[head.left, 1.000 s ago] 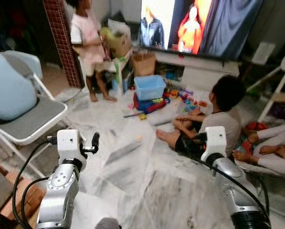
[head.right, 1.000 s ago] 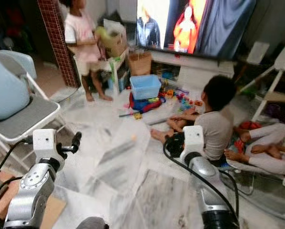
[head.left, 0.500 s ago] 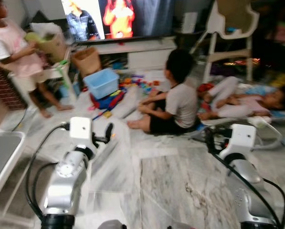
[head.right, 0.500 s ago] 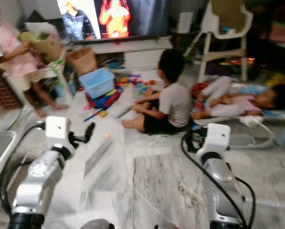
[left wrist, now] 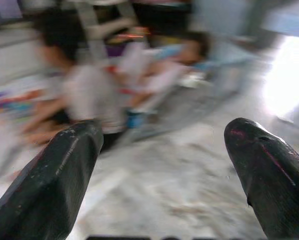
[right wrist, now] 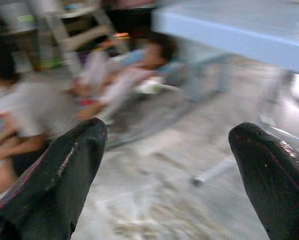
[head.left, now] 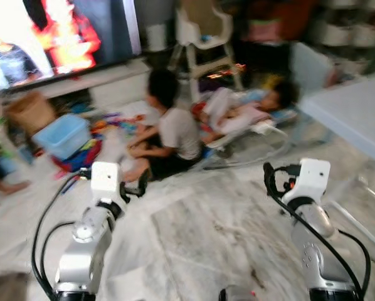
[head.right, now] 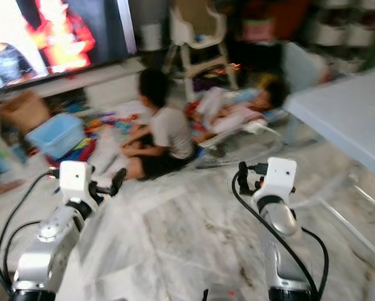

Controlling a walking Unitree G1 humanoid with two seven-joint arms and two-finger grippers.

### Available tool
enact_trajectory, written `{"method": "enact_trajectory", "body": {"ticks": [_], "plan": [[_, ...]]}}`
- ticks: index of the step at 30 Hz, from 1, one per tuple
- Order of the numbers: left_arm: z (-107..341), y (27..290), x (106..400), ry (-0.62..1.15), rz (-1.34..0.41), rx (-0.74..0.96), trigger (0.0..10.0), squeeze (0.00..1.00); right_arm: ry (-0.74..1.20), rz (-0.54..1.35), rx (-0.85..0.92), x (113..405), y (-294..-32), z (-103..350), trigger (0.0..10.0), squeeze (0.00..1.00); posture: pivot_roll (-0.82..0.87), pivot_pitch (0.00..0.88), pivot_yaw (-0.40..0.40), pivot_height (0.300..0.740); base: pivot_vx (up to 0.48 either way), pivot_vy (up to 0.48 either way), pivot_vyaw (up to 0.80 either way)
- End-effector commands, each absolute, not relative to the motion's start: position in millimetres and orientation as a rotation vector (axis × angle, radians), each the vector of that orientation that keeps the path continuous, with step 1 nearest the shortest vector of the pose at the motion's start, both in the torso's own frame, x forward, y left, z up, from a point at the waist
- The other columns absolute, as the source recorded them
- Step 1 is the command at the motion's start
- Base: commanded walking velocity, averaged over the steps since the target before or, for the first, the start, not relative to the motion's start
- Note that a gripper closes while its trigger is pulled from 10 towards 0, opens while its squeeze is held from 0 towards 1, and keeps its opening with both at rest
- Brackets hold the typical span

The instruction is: Restocking fridge

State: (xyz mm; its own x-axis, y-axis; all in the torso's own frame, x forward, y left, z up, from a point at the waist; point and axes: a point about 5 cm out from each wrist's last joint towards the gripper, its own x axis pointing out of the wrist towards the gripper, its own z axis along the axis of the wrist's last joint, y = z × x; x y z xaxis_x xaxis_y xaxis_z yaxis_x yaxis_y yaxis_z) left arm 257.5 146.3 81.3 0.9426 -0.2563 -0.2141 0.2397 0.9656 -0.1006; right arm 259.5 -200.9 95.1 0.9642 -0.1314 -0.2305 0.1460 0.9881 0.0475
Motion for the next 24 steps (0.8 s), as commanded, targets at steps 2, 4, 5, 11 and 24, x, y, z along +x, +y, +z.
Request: {"method": "enact_trajectory", "body": {"ticks": [2, 4, 5, 11, 24], "plan": [[89.3, 147.2, 259.4, 0.2, -0.26, -0.068, 10.0, 0.0, 0.218, -0.139, 0.068, 261.7, -198.2, 97.8, 10.0, 0.0, -0.03, 0.0, 0.038, 0.74, 0.0, 0.0, -0.8], [89.7, 148.9, 261.1, 0.199, -0.252, -0.06, 10.0, 0.0, 0.218, -0.134, 0.068, 263.5, -197.2, 97.7, 10.0, 0.0, -0.02, 0.0, 0.033, 0.74, 0.0, 0.0, -0.8], [90.3, 150.3, 261.2, 0.195, -0.249, -0.054, 10.0, 0.0, 0.218, -0.132, 0.069, 264.4, -196.5, 97.6, 10.0, 0.0, -0.02, 0.0, 0.027, 0.74, 0.0, 0.0, -0.8], [89.8, 153.2, 256.8, 0.197, -0.243, -0.056, 10.0, 0.0, 0.215, -0.123, 0.069, 265.3, -193.7, 98.9, 10.0, 0.0, -0.02, 0.0, 0.026, 0.74, 0.0, 0.0, -0.8], [90.3, 147.7, 256.2, 0.199, -0.266, -0.066, 10.0, 0.0, 0.206, -0.152, 0.061, 260.9, -197.3, 99.1, 10.0, 0.0, -0.03, 0.0, 0.043, 0.74, 0.0, 0.0, -0.8]]}}
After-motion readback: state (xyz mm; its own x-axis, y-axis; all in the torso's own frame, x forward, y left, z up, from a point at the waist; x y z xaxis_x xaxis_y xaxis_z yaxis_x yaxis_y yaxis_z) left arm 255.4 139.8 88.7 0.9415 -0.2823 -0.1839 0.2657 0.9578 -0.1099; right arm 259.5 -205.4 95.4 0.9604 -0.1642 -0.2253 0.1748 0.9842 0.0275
